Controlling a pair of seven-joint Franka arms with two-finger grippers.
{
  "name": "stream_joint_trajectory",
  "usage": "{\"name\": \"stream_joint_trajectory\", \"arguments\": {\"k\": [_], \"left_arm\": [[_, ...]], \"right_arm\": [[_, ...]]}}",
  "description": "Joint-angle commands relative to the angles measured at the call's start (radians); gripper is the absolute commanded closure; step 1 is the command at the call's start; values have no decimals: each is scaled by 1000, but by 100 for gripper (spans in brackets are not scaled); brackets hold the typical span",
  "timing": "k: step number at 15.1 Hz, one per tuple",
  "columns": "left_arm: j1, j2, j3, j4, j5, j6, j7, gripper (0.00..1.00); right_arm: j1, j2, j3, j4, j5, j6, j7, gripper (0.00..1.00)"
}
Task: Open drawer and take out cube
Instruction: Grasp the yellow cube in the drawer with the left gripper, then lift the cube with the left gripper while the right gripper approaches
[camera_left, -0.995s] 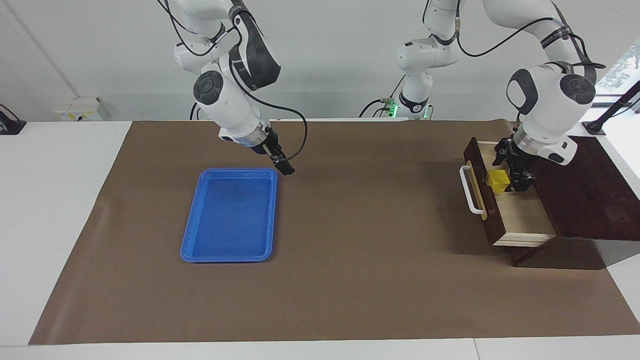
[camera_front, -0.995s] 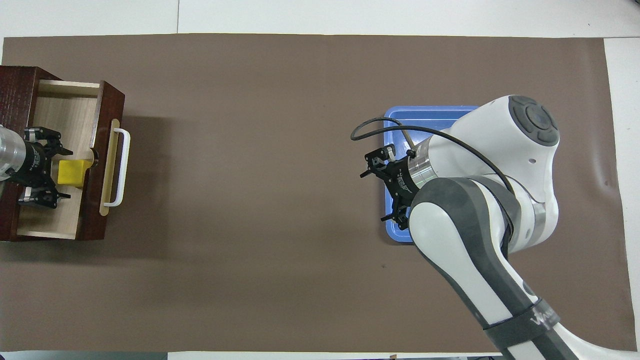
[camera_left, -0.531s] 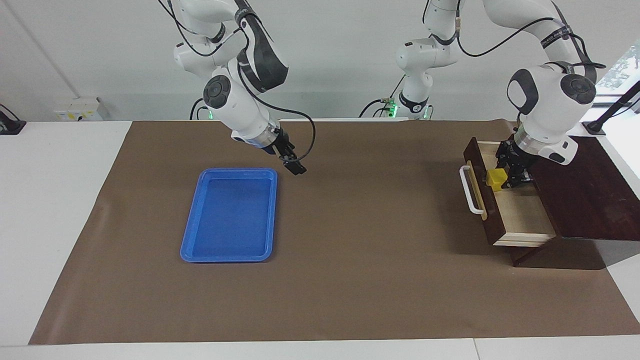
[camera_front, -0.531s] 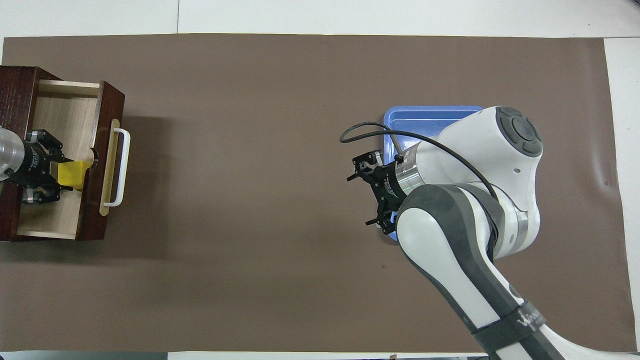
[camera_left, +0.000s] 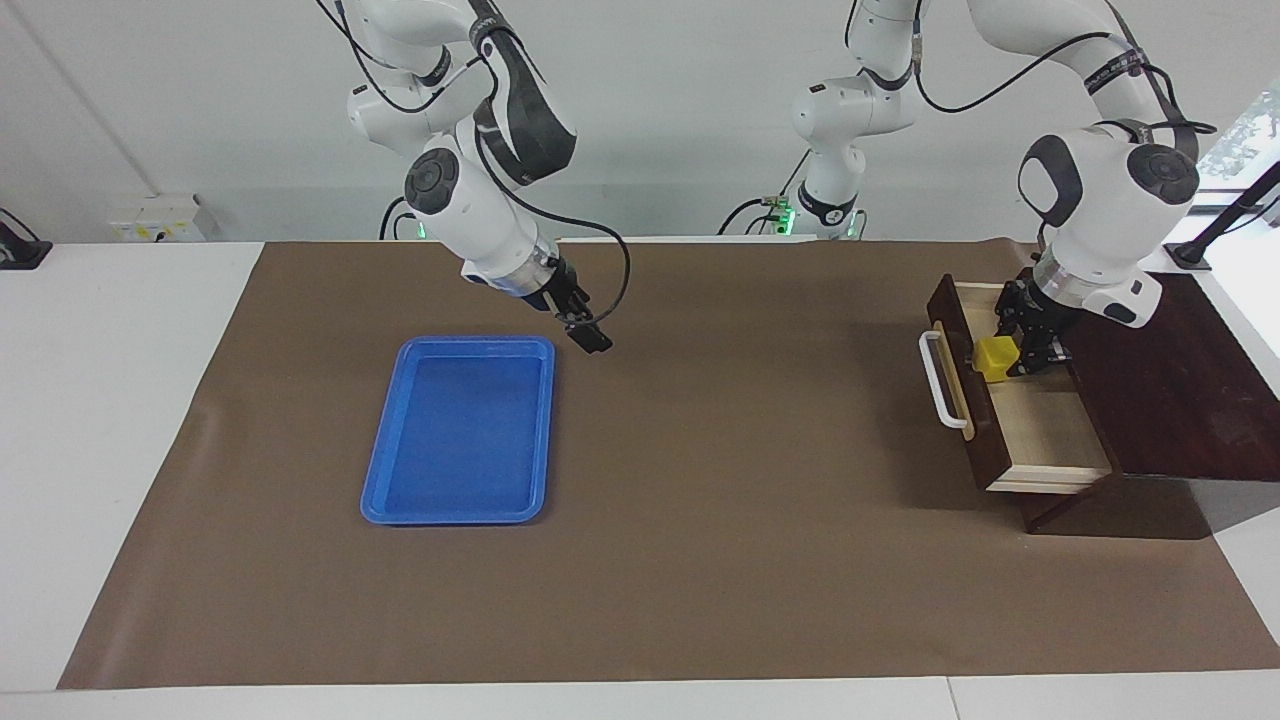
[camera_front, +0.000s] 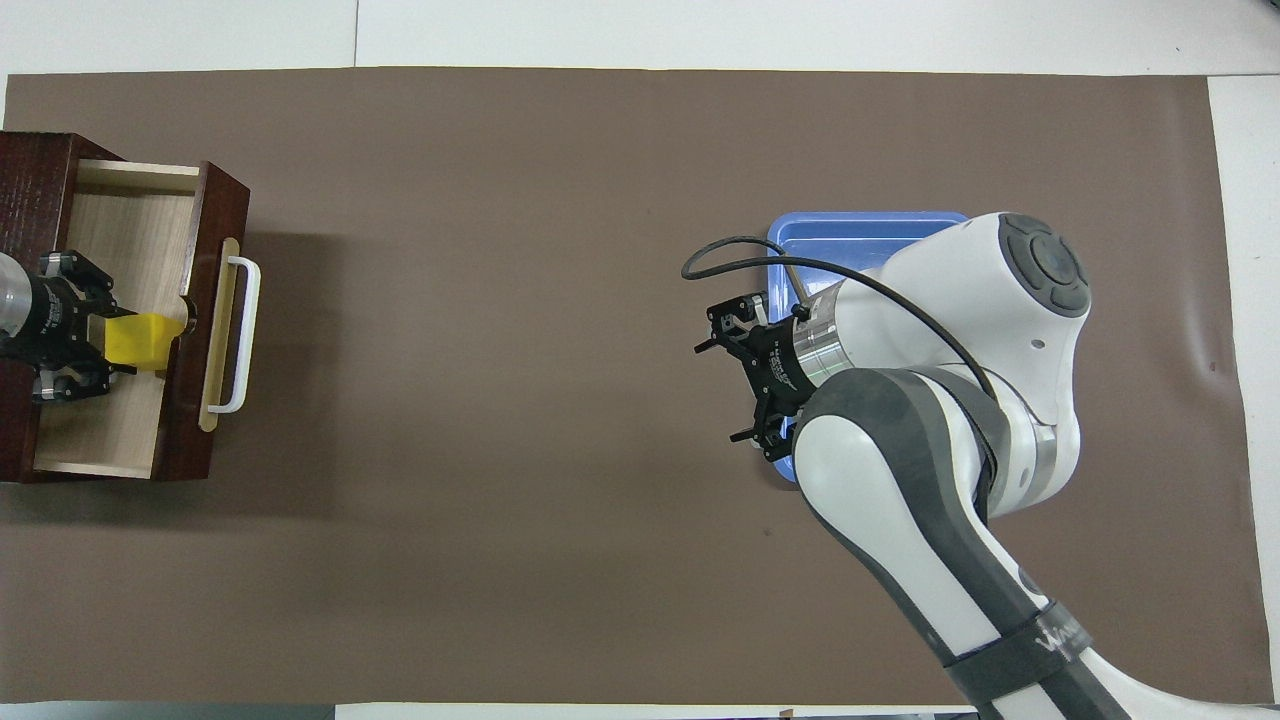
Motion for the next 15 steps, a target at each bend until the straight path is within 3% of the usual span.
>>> {"name": "stream_joint_trajectory", "arguments": {"k": [1,3,6,9,12,15], "left_arm": [[6,17,-7,136,-34,-110,6,100],[-15,34,-10,231,-38,-184,-4,100],[-116,120,-12,416,-37,-353,-79,100],[-189,172,-12,532,-37,-440,-185,100],[-296,174,-13,536,-40,-422,-323,100],[-382,175,-13,529,-78,-407,-380,100]], "right_arm": [[4,-8,-2,-17,23,26,24,0],[4,-8,-2,-17,23,28,27,0],[4,-7,-2,-15,26,29,28,0],[4,-5,-1,-15,27,63,65,0],[9,1,-2,-15,119,130,108,0],[39,3,-1,-21,125,166,172,0]]}}
